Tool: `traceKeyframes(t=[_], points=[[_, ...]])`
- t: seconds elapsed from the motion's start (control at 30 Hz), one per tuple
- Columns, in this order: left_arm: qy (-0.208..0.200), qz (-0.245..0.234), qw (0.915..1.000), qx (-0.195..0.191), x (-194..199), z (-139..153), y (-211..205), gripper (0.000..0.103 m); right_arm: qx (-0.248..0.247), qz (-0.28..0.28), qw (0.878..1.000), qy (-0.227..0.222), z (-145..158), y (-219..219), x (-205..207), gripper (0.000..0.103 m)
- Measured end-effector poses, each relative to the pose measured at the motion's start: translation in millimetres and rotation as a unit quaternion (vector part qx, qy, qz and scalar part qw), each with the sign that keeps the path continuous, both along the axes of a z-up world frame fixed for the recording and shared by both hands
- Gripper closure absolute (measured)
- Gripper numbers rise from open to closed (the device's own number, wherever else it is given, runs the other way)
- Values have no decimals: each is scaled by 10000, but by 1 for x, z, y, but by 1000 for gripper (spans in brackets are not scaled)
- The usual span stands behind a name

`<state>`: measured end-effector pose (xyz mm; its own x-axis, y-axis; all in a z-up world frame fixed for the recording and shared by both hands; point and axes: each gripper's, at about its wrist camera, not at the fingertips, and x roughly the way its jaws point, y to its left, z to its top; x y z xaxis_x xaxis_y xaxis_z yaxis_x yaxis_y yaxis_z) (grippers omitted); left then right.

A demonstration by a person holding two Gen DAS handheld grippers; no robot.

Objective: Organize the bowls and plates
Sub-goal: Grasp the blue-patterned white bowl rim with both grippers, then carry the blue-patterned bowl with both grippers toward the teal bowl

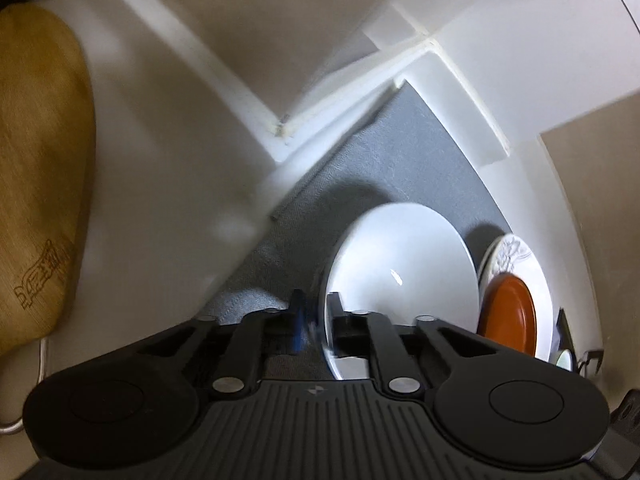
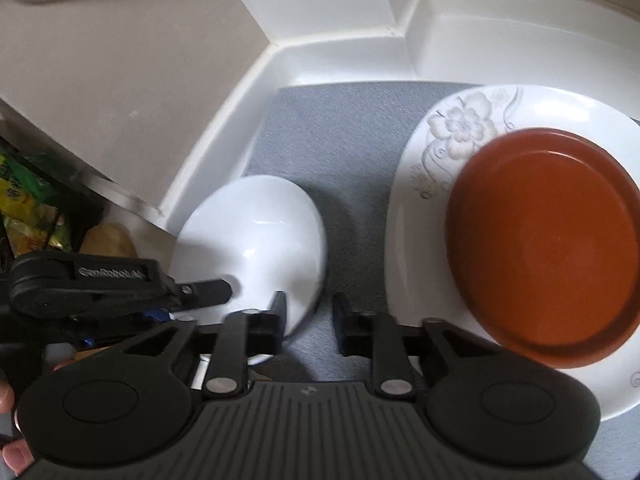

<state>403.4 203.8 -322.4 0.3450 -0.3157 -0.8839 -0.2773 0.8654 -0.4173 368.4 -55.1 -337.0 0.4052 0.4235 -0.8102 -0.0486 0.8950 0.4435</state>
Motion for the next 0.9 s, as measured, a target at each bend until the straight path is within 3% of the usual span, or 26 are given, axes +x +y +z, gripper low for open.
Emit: traceKeyframes(t=[0.13, 0.33, 0.57, 0.67, 0.9], points=[[18, -13, 10000, 50, -2, 3, -8, 92, 197, -290, 9994, -48, 3, -8, 0, 83], [1, -98, 9998, 197, -2, 5, -17, 92, 202, -232, 9995, -42, 4, -9, 0, 83], [-86, -35, 9999, 54, -2, 10, -21, 92, 475, -465, 9978, -53, 14, -17, -5, 83], [-114, -132, 9998, 115, -2, 15, -27, 92, 723, -643, 9953, -78, 19, -27, -9, 83], [-175, -359, 9991, 147, -3, 29, -54, 92, 742, -856, 9932, -256, 34, -50, -24, 83]])
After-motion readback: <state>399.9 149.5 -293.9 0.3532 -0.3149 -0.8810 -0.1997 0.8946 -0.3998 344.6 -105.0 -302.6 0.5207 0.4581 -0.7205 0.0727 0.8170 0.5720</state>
